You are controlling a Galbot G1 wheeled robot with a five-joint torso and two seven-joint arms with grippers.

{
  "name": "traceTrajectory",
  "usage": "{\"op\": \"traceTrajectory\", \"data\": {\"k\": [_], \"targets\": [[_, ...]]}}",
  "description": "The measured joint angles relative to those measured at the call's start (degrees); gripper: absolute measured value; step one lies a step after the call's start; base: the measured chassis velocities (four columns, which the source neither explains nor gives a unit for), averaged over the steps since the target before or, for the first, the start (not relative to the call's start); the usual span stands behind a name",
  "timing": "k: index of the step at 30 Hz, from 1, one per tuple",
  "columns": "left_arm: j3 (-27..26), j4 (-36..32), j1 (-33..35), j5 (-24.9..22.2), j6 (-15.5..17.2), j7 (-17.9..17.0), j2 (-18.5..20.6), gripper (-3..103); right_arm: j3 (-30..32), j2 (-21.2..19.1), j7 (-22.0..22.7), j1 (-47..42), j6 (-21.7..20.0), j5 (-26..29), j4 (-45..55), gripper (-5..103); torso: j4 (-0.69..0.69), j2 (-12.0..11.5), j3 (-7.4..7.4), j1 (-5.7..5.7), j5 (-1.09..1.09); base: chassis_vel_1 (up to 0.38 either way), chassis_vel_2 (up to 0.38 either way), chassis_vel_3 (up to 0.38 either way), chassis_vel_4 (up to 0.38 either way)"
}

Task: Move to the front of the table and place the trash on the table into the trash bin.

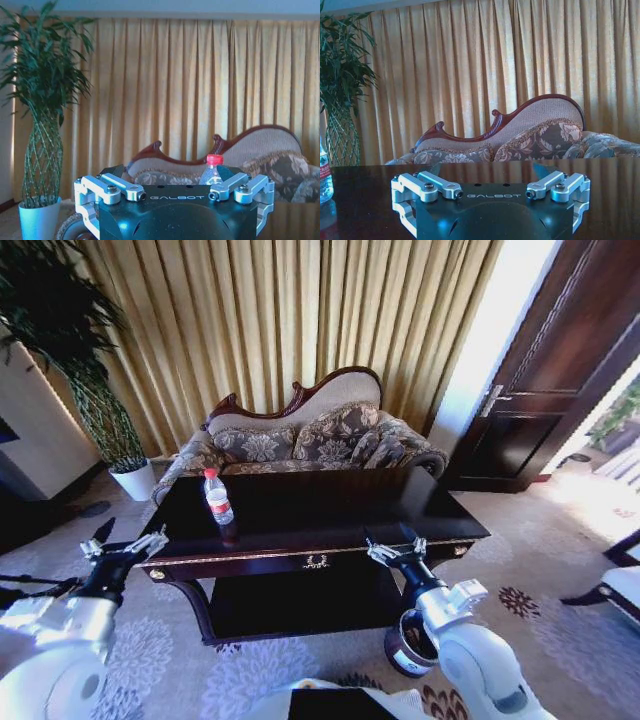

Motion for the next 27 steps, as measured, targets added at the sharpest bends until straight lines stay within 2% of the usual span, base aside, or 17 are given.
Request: {"op": "traceTrajectory", "data": {"k": [6, 7, 10, 19, 27], "targets": [[3.1, 3.5, -4.2, -0.1, 1.7, -1.0, 4.3, 100, 0.6, -0.2, 0.1, 0.0, -0.1, 0.0, -0.1, 100, -0.01, 0.0, 0.00, 0.01, -0.01, 0.000, 0.000, 0.000, 0.000], [6.4, 6.6, -7.8, -0.1, 2.5, -1.4, 6.6, 100, 0.6, -0.3, 0.1, 0.1, -0.2, -0.1, -0.5, 100, 0.00, 0.0, 0.00, 0.00, 0.00, 0.000, 0.000, 0.000, 0.000], [10.0, 9.8, -12.1, -0.1, 3.0, -1.5, 8.2, 100, 0.7, -0.2, 0.1, 0.3, -0.2, -0.2, -0.8, 100, 0.00, 0.0, 0.00, 0.01, 0.00, 0.000, 0.000, 0.000, 0.000], [15.9, 16.5, -18.3, 0.2, 3.3, -1.3, 10.0, 100, 1.3, -0.1, 0.2, 0.2, -0.2, -0.3, -1.0, 100, 0.00, 0.0, 0.00, 0.01, -0.01, 0.000, 0.000, 0.000, 0.000], [23.0, 21.8, -22.2, 2.9, 3.5, -1.3, 10.0, 100, 2.3, 0.8, 0.3, 0.2, 0.1, -0.4, -1.8, 100, 0.00, 0.0, 0.00, 0.00, 0.00, 0.000, 0.000, 0.000, 0.000]]}}
